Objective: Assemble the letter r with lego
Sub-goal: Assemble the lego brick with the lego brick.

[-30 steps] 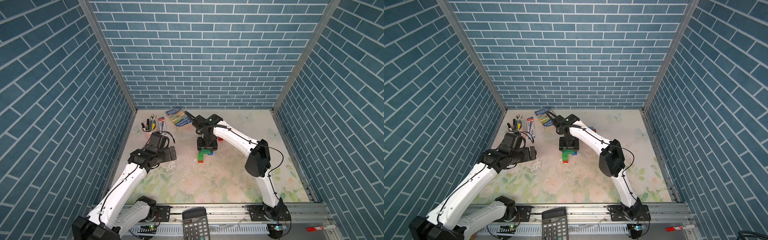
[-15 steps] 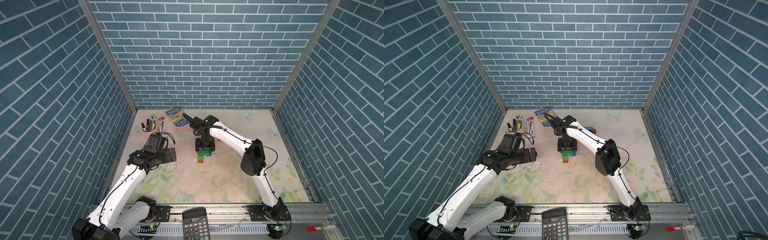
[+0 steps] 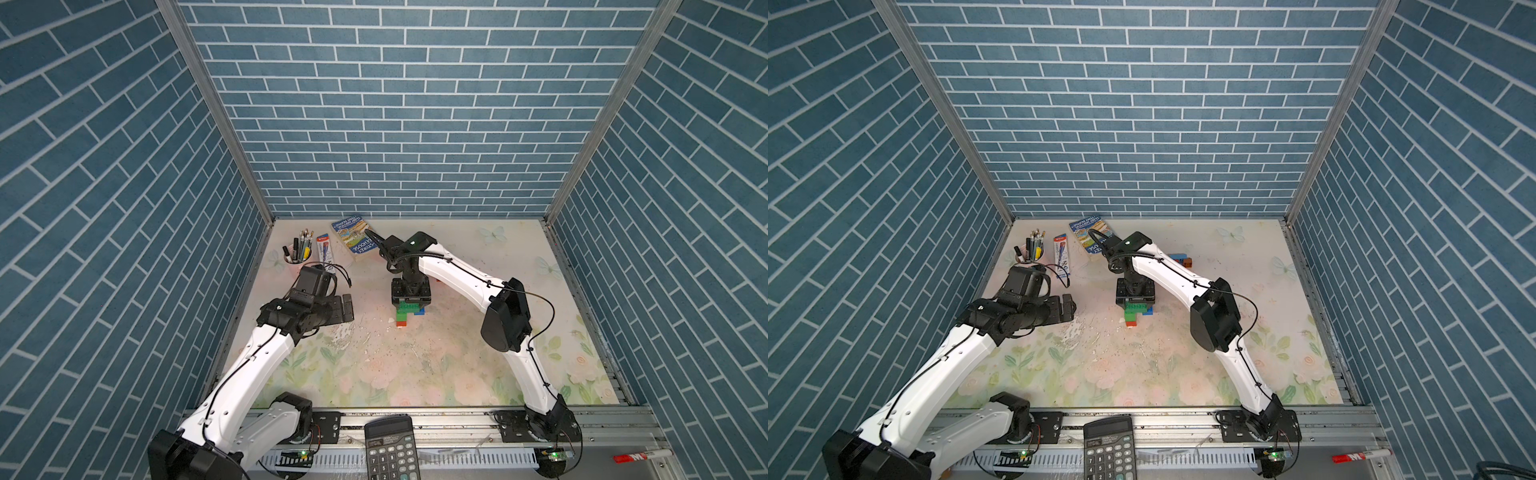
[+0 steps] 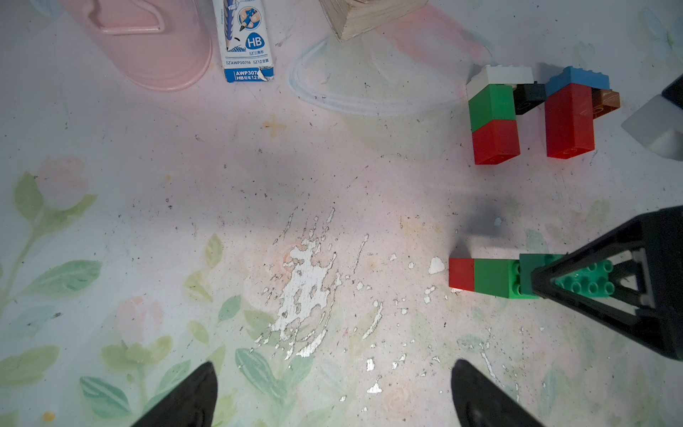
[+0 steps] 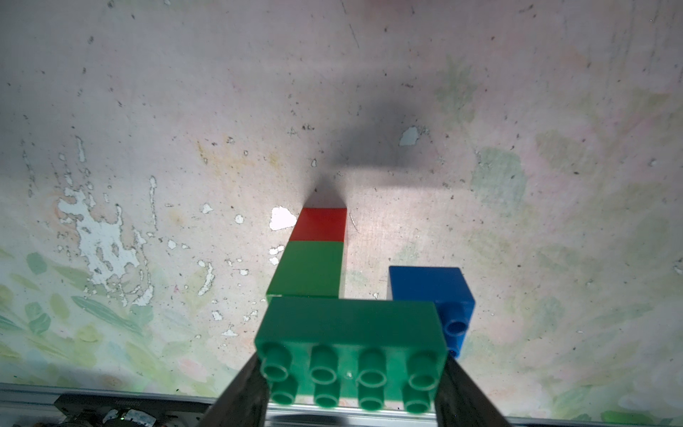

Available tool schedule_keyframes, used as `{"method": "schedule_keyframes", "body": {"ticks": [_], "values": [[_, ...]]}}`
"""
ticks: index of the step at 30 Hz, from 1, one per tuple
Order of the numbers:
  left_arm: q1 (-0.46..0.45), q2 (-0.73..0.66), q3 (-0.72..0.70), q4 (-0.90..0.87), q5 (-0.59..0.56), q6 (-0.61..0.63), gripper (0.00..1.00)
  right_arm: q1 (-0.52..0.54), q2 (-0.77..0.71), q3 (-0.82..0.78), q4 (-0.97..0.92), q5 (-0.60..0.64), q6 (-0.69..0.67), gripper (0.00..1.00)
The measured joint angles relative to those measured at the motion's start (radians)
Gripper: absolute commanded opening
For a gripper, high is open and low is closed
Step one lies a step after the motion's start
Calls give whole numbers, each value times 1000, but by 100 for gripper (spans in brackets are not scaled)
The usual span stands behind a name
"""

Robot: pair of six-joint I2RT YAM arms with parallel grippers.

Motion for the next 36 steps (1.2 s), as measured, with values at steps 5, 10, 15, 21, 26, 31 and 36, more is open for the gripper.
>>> {"method": "schedule_keyframes", "body": {"ticks": [5, 10, 15, 21, 26, 31, 36], "values": [[0, 0, 0, 4, 0, 0, 100, 2, 0, 0, 2, -3, 0, 11], [0, 0, -2, 5, 3, 0, 100, 2, 0, -1, 2, -3, 0, 10], [0, 0, -3, 8, 4, 0, 100, 2, -1, -2, 6, -5, 0, 10], [0, 0, -3, 13, 11, 0, 100, 2, -6, -11, 13, -4, 0, 10], [0, 0, -3, 14, 12, 0, 99, 2, -8, -15, 18, -4, 0, 10], [0, 0, -4, 16, 17, -3, 99, 4, -16, -27, 26, -3, -1, 10], [0, 0, -10, 18, 20, -8, 100, 6, -29, -50, 44, -3, -2, 10]]}}
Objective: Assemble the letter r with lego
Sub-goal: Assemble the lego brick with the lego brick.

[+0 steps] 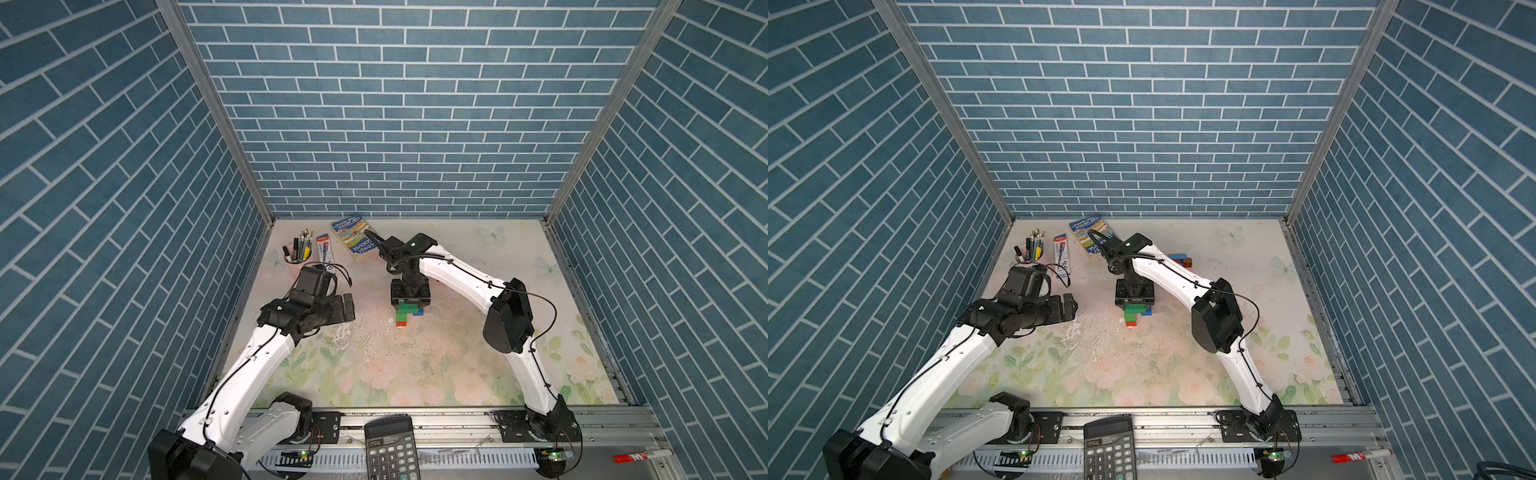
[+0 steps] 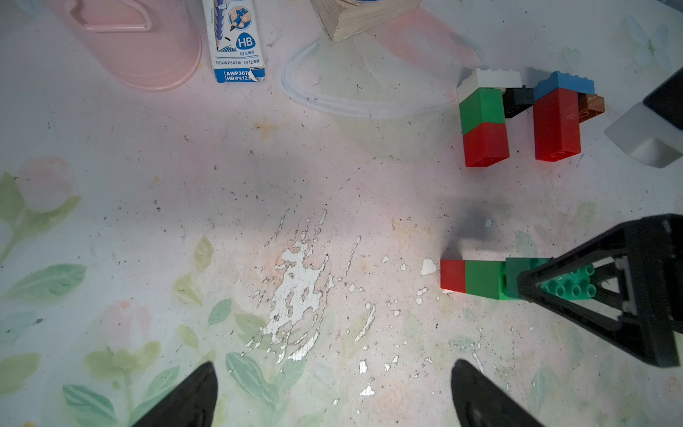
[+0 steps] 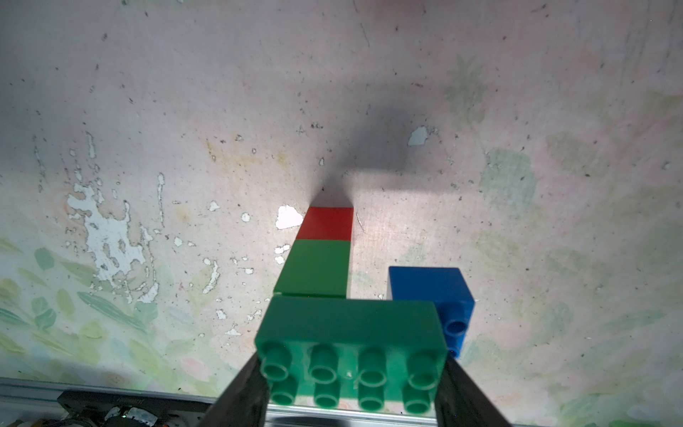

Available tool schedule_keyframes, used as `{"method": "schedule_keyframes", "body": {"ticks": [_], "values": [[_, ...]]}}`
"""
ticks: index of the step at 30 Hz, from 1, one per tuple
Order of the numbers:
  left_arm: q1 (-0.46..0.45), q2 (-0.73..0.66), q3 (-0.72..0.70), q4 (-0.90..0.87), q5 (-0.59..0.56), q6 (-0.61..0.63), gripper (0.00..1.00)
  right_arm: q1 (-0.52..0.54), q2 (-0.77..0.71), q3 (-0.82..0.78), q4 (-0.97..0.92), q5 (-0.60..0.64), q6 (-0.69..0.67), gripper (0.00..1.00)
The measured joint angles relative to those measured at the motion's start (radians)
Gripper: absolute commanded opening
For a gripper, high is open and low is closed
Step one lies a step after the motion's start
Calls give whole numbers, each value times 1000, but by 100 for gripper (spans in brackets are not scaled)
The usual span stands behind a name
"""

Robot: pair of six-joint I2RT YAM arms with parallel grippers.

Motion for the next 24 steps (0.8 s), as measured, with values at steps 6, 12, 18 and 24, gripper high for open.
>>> {"method": "schedule_keyframes", "body": {"ticks": [6, 12, 18, 24], "values": [[0, 0, 0, 1, 1, -3, 100, 4, -20, -34, 22, 0, -1, 10], [0, 0, 0, 4, 2, -7, 100, 7, -24, -44, 30, -2, -3, 10], [0, 0, 0, 8, 1, -13, 99, 8, -24, -44, 31, -2, -10, 10], [0, 0, 0, 8, 2, -15, 100, 6, -23, -45, 28, -2, -47, 9]]}}
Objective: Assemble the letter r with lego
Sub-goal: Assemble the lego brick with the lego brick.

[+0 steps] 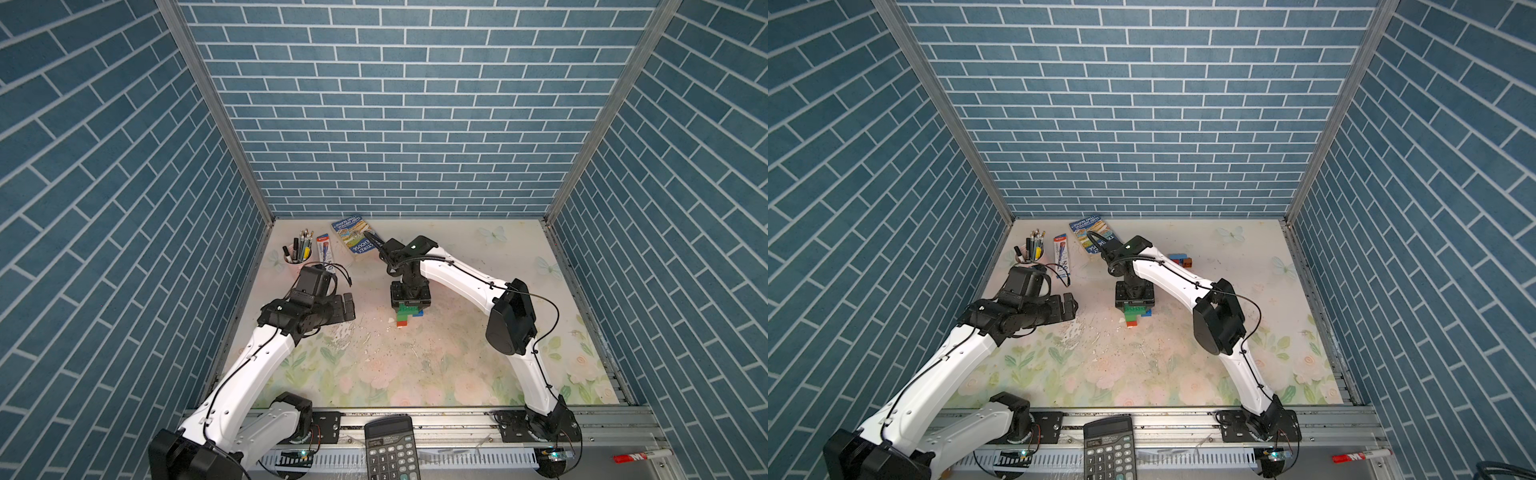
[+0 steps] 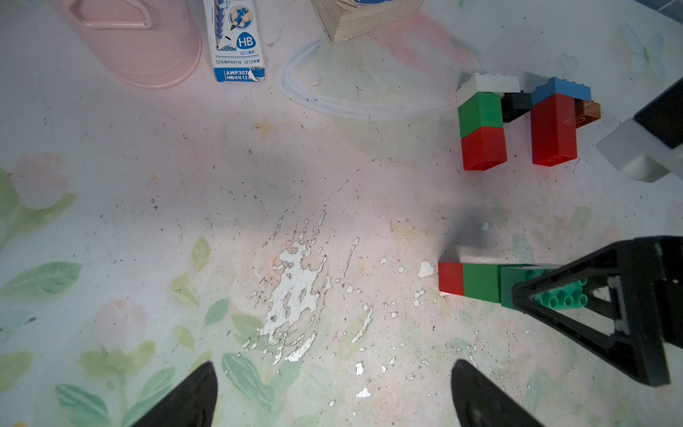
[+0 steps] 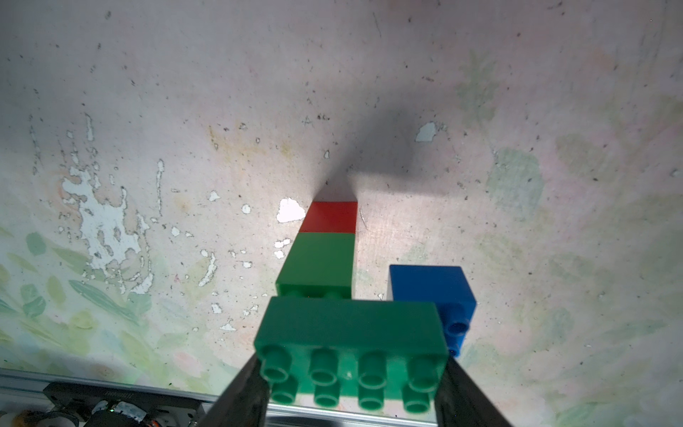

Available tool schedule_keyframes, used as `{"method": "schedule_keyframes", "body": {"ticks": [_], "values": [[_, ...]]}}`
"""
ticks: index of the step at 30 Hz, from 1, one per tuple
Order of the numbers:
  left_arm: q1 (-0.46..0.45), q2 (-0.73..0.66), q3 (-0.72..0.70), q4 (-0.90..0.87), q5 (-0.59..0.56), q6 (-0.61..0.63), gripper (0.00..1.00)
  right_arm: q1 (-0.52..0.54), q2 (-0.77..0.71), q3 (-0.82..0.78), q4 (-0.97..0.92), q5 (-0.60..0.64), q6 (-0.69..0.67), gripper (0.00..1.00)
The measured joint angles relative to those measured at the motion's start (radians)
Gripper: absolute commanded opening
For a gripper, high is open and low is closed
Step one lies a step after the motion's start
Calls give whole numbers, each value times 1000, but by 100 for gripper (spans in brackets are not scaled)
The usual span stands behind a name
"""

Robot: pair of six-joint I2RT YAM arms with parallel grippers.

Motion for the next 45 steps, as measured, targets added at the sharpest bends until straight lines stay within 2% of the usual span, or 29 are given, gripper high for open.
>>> {"method": "schedule_keyframes", "body": {"ticks": [31, 45], "values": [[0, 3, 0, 13, -3, -27, 100, -14, 68, 99, -101, -6, -174, 8], [0, 63, 3, 40, -3, -33, 100, -15, 108, 165, -151, -4, -227, 7]]}}
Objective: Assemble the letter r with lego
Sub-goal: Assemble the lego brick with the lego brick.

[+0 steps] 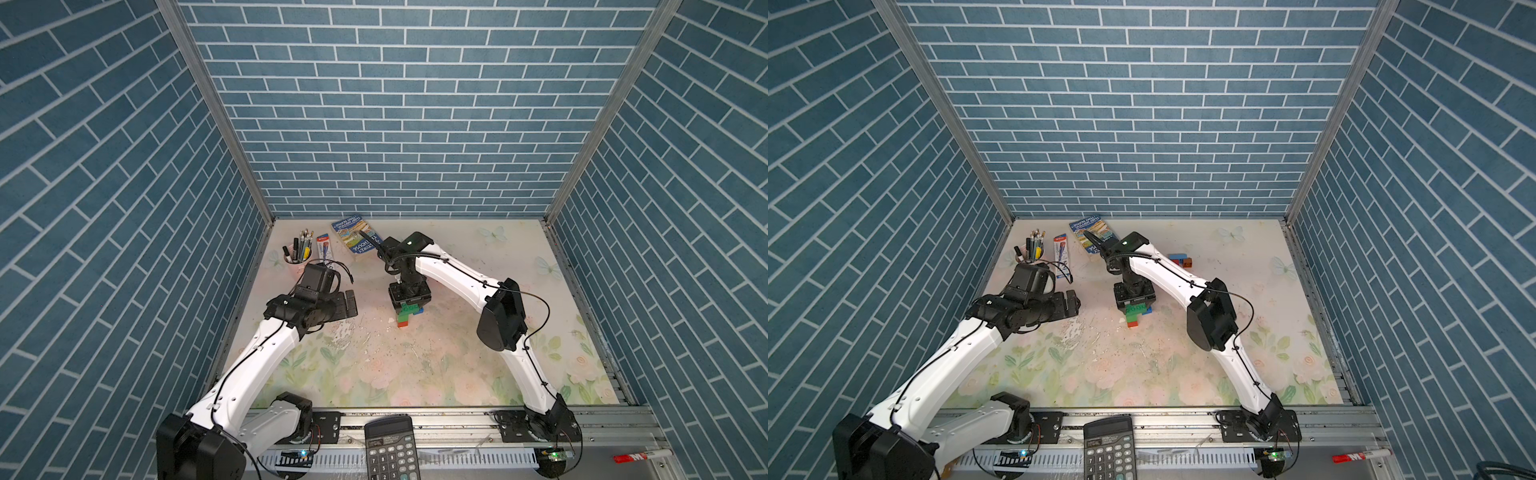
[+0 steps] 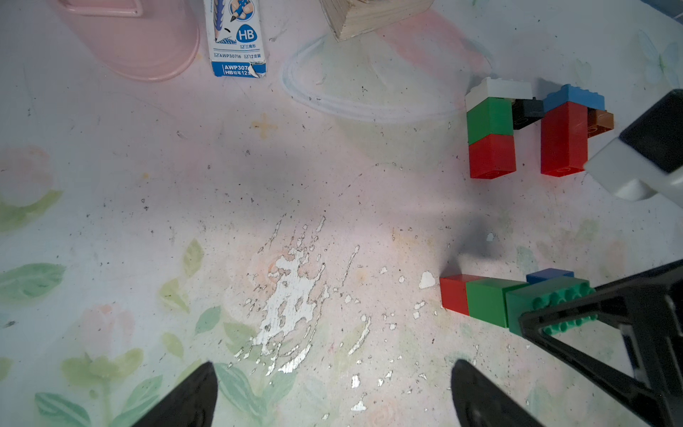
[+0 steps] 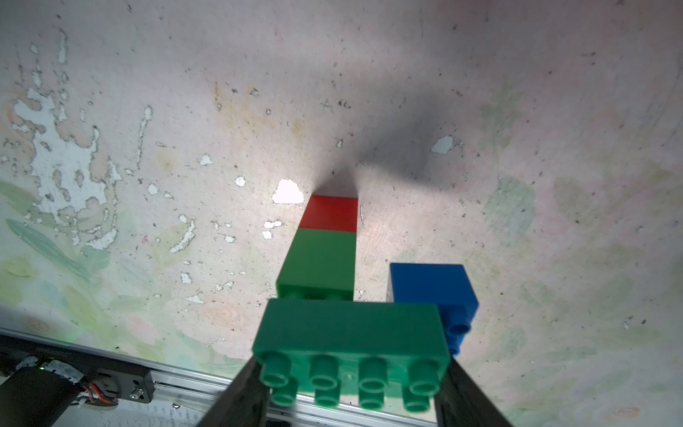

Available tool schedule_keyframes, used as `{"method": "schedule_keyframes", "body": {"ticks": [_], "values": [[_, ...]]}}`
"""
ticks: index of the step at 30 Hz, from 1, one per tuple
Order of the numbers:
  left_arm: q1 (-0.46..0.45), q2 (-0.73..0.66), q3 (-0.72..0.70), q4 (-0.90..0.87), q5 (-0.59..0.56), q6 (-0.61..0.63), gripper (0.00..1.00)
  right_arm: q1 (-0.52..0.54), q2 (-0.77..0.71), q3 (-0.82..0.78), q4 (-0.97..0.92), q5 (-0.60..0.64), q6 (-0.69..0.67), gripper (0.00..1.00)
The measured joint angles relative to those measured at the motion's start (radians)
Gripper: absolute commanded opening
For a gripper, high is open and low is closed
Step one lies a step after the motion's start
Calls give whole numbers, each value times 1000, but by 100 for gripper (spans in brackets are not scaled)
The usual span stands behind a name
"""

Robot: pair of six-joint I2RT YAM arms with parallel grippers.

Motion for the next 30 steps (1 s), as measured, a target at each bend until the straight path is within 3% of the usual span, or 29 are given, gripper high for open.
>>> {"method": "schedule_keyframes", "body": {"ticks": [7, 18, 30], "values": [[0, 24, 14, 11, 0, 1, 100, 0, 36, 57, -43, -1, -31, 6], [13, 68, 40, 12, 1, 17, 100, -12, -8, -37, 21, -27, 1, 5], [35, 100, 62, 21, 27, 38, 100, -13, 93, 154, -112, 8, 18, 4]]}}
